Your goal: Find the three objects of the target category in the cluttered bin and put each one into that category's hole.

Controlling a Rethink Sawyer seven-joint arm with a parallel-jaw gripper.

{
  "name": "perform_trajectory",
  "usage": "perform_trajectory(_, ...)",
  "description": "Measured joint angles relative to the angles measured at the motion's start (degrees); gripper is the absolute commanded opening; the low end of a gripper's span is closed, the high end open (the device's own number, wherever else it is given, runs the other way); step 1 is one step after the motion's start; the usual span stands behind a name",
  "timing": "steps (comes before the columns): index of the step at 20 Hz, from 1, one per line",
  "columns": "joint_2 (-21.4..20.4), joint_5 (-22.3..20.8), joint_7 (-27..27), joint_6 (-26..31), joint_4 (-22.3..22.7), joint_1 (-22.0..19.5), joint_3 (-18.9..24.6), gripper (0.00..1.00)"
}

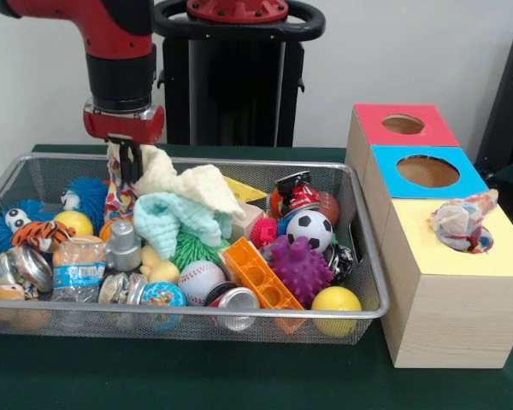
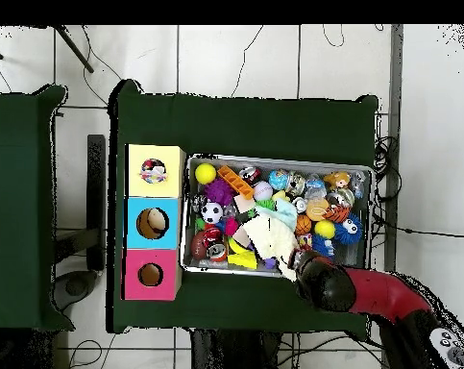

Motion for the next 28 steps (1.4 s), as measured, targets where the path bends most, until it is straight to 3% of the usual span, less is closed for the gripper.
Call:
perform_trajectory(9,0.2,-0.2,0.0,0.0,-0.3,-0.6,0.0,0.00)
perform_trajectory(27,-3.9,-0.2,0.0,0.0,-0.4,1.0,0.1,0.00)
perform_trajectory(28,-3.9,-0.2,0.0,0.0,-0.4,1.2,0.1,1.00)
